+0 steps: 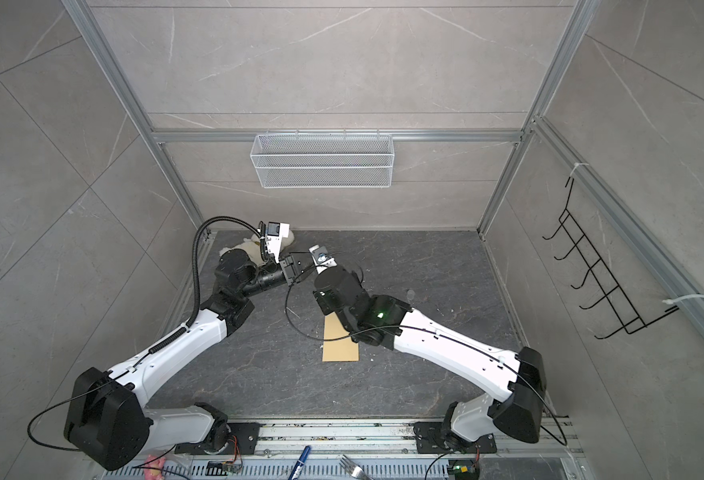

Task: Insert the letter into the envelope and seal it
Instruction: 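Twist the glue stick base once more with the right gripper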

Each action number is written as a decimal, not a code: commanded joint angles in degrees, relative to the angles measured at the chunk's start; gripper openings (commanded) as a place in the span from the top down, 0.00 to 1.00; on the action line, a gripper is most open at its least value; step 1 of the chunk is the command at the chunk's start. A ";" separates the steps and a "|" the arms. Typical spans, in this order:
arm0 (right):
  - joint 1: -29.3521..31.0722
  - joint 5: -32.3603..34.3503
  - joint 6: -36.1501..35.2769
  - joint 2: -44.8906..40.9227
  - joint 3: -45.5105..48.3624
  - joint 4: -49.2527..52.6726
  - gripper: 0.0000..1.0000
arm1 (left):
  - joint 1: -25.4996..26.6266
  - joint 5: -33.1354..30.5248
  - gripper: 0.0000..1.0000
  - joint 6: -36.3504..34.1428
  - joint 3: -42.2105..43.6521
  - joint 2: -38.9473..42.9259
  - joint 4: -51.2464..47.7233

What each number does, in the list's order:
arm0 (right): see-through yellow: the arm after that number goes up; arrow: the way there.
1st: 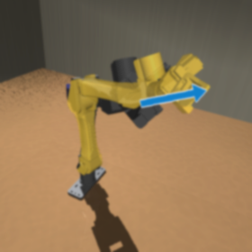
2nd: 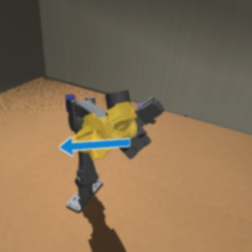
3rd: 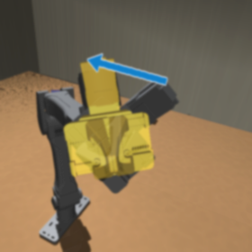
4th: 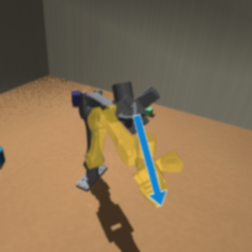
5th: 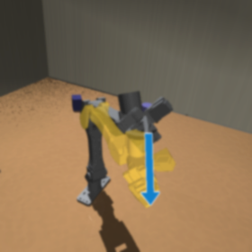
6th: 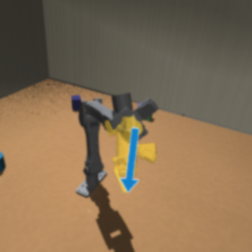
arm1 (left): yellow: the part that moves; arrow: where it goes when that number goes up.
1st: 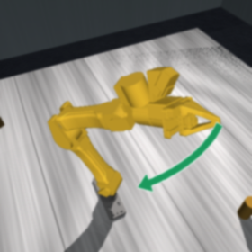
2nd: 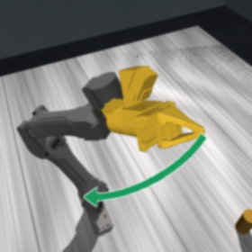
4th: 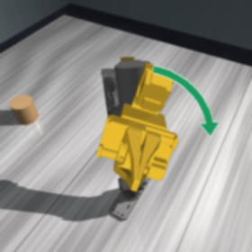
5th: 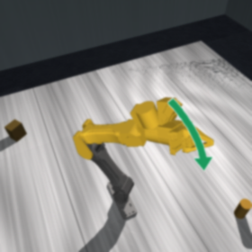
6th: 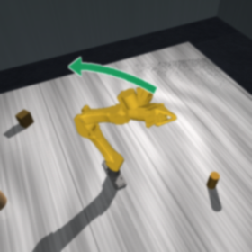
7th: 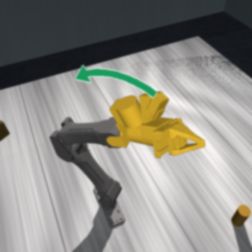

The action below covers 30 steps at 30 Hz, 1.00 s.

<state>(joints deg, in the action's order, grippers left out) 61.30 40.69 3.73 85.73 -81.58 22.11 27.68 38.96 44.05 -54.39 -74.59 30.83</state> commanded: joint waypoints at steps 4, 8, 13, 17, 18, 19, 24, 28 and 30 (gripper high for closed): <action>4.93 32.52 -17.74 10.40 -7.62 -9.88 1.00 | 0.44 -0.04 1.00 -2.66 -0.31 -0.31 -3.06; 5.41 33.97 -19.93 12.80 -8.31 -11.03 1.00 | 0.44 -0.17 1.00 -2.66 -0.36 -0.41 -3.00; 5.26 26.72 -14.65 9.40 -6.14 -8.67 0.96 | 0.44 -0.03 1.00 -2.76 -0.38 -0.40 -2.88; 2.62 9.27 -7.37 2.35 -2.40 -4.44 0.66 | 0.36 0.31 1.00 -1.80 -0.35 -0.23 -1.25; 1.13 3.49 -5.45 -0.22 -0.71 -4.01 0.57 | 0.27 0.74 1.00 -1.29 -0.43 -0.21 -0.38; -0.87 -3.89 -3.99 -2.89 1.28 -4.09 0.43 | 0.27 1.38 1.00 -0.79 -0.46 -0.25 0.37; -12.40 -39.61 2.81 -13.37 10.03 -6.84 0.06 | 0.03 3.75 1.00 0.54 -0.97 -0.54 3.01; -20.74 -58.06 6.80 -16.16 13.04 -7.89 0.04 | 0.09 5.67 1.00 1.37 -0.98 -0.73 5.31; -24.25 -66.90 8.88 -16.19 14.11 -9.29 0.05 | 0.09 6.76 1.00 2.43 -0.98 -1.08 7.22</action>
<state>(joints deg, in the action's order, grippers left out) 39.83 -4.25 7.22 69.10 -69.63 14.76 27.88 42.37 45.04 -54.43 -75.40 31.88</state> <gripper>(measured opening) 0.955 0.252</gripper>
